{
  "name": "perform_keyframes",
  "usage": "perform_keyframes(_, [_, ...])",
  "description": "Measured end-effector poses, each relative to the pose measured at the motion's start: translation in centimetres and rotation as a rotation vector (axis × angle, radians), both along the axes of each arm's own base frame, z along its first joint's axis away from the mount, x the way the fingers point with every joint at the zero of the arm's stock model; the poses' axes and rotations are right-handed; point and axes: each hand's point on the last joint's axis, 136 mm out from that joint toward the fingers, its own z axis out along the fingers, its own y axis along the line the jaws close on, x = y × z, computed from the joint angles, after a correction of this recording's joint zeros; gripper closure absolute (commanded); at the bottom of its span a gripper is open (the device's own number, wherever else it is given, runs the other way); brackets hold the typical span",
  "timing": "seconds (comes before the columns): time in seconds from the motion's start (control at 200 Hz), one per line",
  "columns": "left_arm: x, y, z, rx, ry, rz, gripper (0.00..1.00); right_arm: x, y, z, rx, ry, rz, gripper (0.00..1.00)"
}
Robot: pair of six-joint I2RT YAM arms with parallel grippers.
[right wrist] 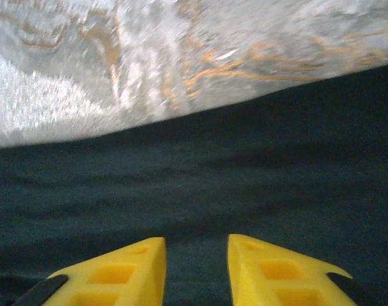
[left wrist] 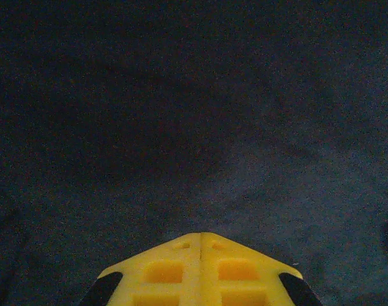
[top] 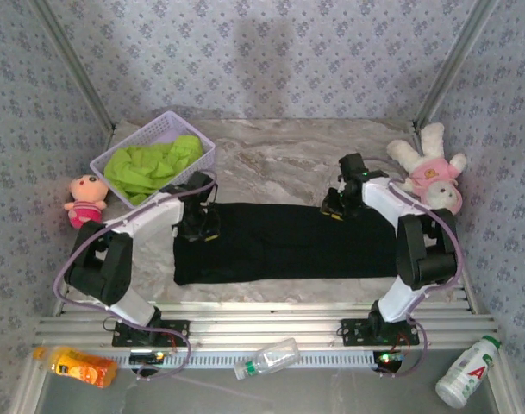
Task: Fold and stack the mixed laundry pile
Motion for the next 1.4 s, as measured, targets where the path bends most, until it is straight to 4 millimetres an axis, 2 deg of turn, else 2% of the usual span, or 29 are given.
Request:
perform_keyframes(0.055, [-0.8, -0.3, -1.0, -0.003, 0.029, -0.005, 1.0, -0.3, 0.6, -0.7, -0.012, 0.018, 0.013, 0.84])
perform_keyframes(0.125, [-1.0, -0.7, -2.0, -0.004, 0.055, -0.01, 1.0, -0.6, 0.8, -2.0, -0.03, 0.051, 0.02, 0.85])
perform_keyframes(0.22, [-0.9, -1.3, -3.5, -0.012, 0.099, -0.016, 1.0, -0.7, 0.0, -3.5, -0.056, 0.094, -0.008, 0.83])
perform_keyframes(0.305, [0.3, -2.3, -3.4, -0.025, 0.1, -0.028, 1.0, -0.6, -1.3, -4.5, -0.058, 0.125, -0.054, 0.82])
perform_keyframes(0.495, [3.9, -5.8, -3.3, -0.059, 0.085, -0.091, 1.0, 0.2, -4.9, -4.5, -0.04, 0.119, -0.165, 0.8])
perform_keyframes(0.6, [7.4, -8.0, -3.1, -0.081, 0.06, -0.106, 1.0, -0.6, -6.2, -4.5, -0.04, 0.126, -0.201, 0.79])
perform_keyframes(0.66, [10.1, -9.4, -3.0, -0.088, 0.031, -0.113, 1.0, -1.2, -6.4, -4.4, -0.04, 0.128, -0.206, 0.78])
perform_keyframes(0.829, [18.8, -13.8, -2.3, -0.113, -0.091, -0.123, 1.0, -3.5, -5.9, -4.4, -0.013, 0.142, -0.23, 0.78])
perform_keyframes(0.924, [22.5, -15.6, -2.0, -0.126, -0.15, -0.123, 1.0, -4.6, -5.0, -4.4, 0.015, 0.147, -0.247, 0.77])
perform_keyframes(1.054, [26.0, -17.7, -1.7, -0.18, -0.216, -0.109, 0.89, -5.9, -2.1, -3.9, 0.06, 0.16, -0.216, 0.76])
perform_keyframes(1.189, [26.8, -18.8, -1.0, -0.267, -0.214, -0.076, 0.53, -6.1, 0.4, -2.3, 0.128, 0.139, -0.176, 0.74])
perform_keyframes(1.264, [27.0, -18.9, -0.3, -0.303, -0.208, -0.059, 0.42, -5.5, 0.6, -0.9, 0.151, 0.113, -0.175, 0.72])
perform_keyframes(1.399, [27.1, -18.6, 1.3, -0.33, -0.209, -0.057, 0.4, -2.9, -0.6, 2.0, 0.174, 0.032, -0.186, 0.71])
